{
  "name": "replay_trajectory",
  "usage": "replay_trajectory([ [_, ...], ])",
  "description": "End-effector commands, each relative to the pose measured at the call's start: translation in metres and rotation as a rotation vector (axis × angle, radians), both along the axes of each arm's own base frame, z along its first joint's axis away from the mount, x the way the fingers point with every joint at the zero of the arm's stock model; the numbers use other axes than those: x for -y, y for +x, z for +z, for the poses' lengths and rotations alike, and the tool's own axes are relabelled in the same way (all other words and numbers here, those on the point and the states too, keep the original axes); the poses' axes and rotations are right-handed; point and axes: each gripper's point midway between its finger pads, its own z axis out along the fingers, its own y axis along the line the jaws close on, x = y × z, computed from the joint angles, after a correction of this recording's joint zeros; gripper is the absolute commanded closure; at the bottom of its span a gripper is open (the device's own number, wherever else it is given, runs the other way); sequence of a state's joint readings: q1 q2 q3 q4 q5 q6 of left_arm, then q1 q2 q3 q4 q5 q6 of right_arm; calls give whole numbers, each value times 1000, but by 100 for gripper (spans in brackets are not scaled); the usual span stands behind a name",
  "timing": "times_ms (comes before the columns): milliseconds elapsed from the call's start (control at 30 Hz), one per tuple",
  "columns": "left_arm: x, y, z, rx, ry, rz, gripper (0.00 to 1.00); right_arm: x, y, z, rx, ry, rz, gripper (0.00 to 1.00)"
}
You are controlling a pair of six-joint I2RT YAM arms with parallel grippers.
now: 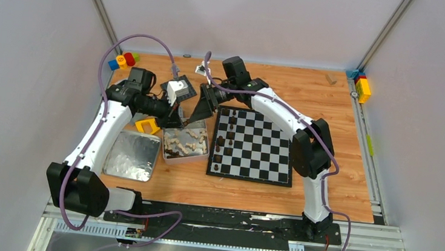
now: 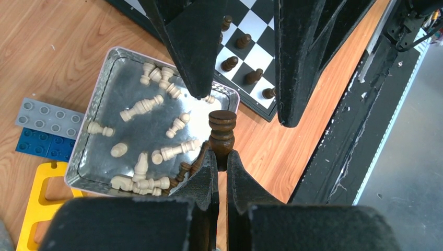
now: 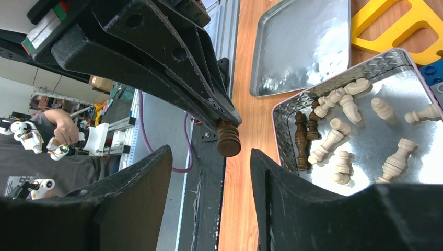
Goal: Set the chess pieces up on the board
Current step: Place the chess piece on the chessboard.
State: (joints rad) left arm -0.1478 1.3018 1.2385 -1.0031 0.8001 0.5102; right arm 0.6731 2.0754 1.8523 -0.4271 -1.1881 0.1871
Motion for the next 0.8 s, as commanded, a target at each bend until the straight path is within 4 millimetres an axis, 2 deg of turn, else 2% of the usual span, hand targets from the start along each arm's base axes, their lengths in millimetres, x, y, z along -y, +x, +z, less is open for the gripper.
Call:
replay_trajectory([
  [0, 4, 8, 13, 42, -10, 4, 100, -7, -4, 2, 0, 32, 39, 43],
  [333, 6, 6, 12, 40, -10, -3, 100, -13, -3, -6, -6, 20, 38, 47],
  [767, 6, 5, 9, 39, -3, -5, 100, -17, -4, -5, -19, 25, 53, 70],
])
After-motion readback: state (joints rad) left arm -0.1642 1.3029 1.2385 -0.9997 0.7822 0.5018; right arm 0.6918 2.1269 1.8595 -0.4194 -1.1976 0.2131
